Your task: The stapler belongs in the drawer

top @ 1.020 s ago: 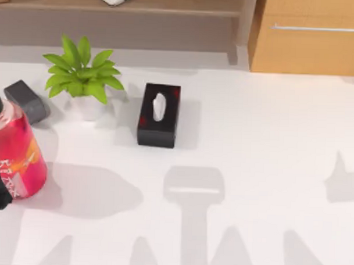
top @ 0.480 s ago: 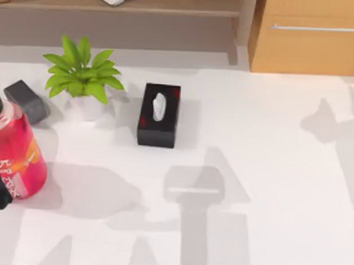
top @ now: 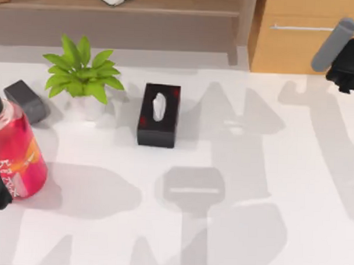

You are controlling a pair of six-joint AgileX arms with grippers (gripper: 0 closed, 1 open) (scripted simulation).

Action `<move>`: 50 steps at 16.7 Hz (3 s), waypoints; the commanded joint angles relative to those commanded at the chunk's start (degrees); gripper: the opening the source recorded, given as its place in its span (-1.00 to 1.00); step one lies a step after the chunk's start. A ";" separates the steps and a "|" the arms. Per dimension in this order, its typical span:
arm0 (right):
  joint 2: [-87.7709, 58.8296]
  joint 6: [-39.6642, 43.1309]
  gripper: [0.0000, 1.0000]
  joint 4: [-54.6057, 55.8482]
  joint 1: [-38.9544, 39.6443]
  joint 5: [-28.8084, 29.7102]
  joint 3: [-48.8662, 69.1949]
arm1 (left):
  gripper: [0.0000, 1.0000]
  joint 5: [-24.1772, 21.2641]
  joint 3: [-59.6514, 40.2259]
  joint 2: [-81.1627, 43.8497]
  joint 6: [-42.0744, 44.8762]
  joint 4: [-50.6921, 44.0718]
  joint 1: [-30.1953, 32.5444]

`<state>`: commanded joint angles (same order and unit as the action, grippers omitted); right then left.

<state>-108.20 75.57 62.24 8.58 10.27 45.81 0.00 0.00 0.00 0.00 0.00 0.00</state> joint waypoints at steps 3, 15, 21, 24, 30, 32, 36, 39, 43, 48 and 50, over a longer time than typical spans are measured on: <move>-11.00 7.68 1.00 6.35 0.86 1.06 4.66 | 1.00 0.00 0.00 0.00 0.00 0.00 0.00; -19.82 13.65 1.00 10.82 1.24 1.68 8.95 | 1.00 0.00 0.00 0.00 0.00 0.00 0.00; -22.56 13.72 1.00 7.63 0.81 1.20 14.96 | 1.00 0.00 0.00 0.00 0.00 0.00 0.00; -22.58 13.72 1.00 7.61 0.81 1.20 15.00 | 1.00 0.00 0.00 0.00 0.00 0.00 0.00; -22.58 13.72 0.10 7.61 0.81 1.20 15.00 | 1.00 0.00 0.00 0.00 0.00 0.00 0.00; -22.58 13.72 -0.21 7.61 0.81 1.20 15.00 | 1.00 0.00 0.00 0.00 0.00 0.00 0.00; -22.58 13.72 -0.81 7.61 0.81 1.20 15.00 | 1.00 0.00 0.00 0.00 0.00 0.00 0.00; -22.58 13.72 -1.00 7.61 0.81 1.20 15.00 | 1.00 0.00 0.00 0.00 0.00 0.00 0.00; -22.58 13.72 -1.00 7.61 0.81 1.20 15.00 | 1.00 0.00 0.00 0.00 0.00 0.00 0.00; -21.99 13.53 -1.00 8.11 1.18 1.28 13.94 | 1.00 0.00 0.00 0.00 0.00 0.00 0.00; -20.50 13.47 -1.00 9.94 1.56 1.71 10.65 | 1.00 0.00 0.00 0.00 0.00 0.00 0.00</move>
<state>-128.70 89.04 72.19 10.14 11.98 56.46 0.00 0.00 0.00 0.00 0.00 0.00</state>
